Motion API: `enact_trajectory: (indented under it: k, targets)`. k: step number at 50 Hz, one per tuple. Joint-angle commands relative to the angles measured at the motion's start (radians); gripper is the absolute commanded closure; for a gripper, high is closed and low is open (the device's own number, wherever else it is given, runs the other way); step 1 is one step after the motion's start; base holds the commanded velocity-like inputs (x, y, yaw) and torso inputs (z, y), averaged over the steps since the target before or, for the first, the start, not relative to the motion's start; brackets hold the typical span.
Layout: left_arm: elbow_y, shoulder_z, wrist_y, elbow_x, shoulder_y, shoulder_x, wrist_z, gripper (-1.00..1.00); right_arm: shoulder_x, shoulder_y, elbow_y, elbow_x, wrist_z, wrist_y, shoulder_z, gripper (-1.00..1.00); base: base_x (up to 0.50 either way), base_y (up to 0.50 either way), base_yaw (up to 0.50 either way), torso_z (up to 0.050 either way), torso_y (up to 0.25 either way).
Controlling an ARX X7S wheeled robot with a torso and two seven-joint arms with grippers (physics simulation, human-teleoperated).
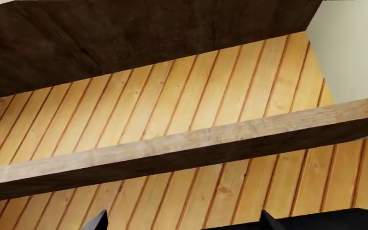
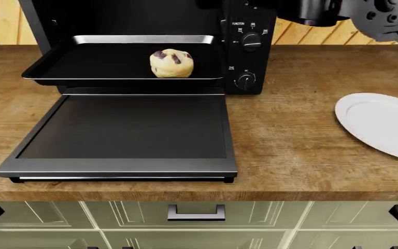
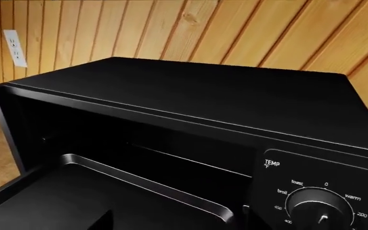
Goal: Place the scone on the tray of the toaster oven.
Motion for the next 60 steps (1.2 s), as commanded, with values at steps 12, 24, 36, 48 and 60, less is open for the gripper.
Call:
enact_trajectory:
  k: [12,24,36,48,60]
  targets:
    - [0.101,-0.293,-0.272,-0.823,0.153,-0.348,-0.435,-1.0,0.21,-0.093,-0.379,0.098,0.215,0.015,0.044,-1.0,0.0,0.0,0.0,0.0,0.0]
    - [0.15,-0.511,-0.24,-0.915,0.424,-0.522,-0.436,-1.0,0.228,-0.126,-0.38,0.097,0.217,0.005,0.041,-1.0,0.0,0.0,0.0,0.0,0.0]
    - [0.111,-0.521,0.023,-1.346,0.393,-0.844,-0.578,-1.0,0.287,0.006,-0.484,0.171,0.276,0.257,-0.017,-1.0,0.0,0.0,0.0,0.0,0.0]
    - [-0.077,-0.639,-0.067,-1.502,0.275,-0.996,-0.226,-1.0,0.41,0.212,-0.582,0.354,0.363,0.565,-0.066,-1.0,0.0,0.0,0.0,0.0,0.0]
    - [-0.2,-0.731,-0.302,-1.524,0.178,-1.046,-0.082,-1.0,0.491,0.359,-0.619,0.463,0.471,0.685,-0.042,-1.0,0.0,0.0,0.0,0.0,0.0]
